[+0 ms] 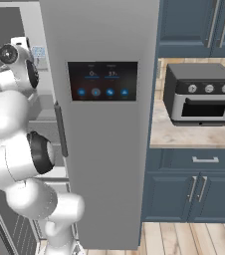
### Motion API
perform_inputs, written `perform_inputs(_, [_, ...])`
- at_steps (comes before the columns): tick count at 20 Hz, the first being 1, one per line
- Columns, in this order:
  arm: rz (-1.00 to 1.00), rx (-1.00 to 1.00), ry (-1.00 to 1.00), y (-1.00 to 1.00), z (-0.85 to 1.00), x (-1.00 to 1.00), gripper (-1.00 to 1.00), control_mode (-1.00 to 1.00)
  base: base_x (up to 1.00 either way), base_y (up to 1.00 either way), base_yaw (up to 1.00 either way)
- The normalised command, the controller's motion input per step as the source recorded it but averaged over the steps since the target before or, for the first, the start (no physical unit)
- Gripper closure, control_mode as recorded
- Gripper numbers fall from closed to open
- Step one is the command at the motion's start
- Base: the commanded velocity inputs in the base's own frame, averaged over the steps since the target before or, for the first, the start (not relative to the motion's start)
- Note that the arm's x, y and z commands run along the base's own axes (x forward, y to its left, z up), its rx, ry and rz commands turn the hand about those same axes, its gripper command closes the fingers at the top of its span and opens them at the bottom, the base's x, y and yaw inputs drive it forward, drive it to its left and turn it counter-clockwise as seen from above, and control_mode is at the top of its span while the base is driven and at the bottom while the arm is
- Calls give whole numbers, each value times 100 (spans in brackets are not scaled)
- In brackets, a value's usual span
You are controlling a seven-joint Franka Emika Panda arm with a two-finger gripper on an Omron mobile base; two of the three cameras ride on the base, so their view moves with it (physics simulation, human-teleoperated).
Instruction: The ice cube tray has been filled with water. Take the tray and place it in the freezer to make ice. Close the freezer door after placing the tray.
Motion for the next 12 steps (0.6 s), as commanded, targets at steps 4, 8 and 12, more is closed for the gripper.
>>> perform_inputs(4, [0, 5, -16, -61, 0, -100, -100, -100, 0, 0, 0])
perform_inputs(8, [0, 8, -14, -58, 19, -100, -100, -100, 0, 0, 0])
perform_inputs(12, [0, 9, -5, -34, 42, -100, -100, -100, 0, 0, 0])
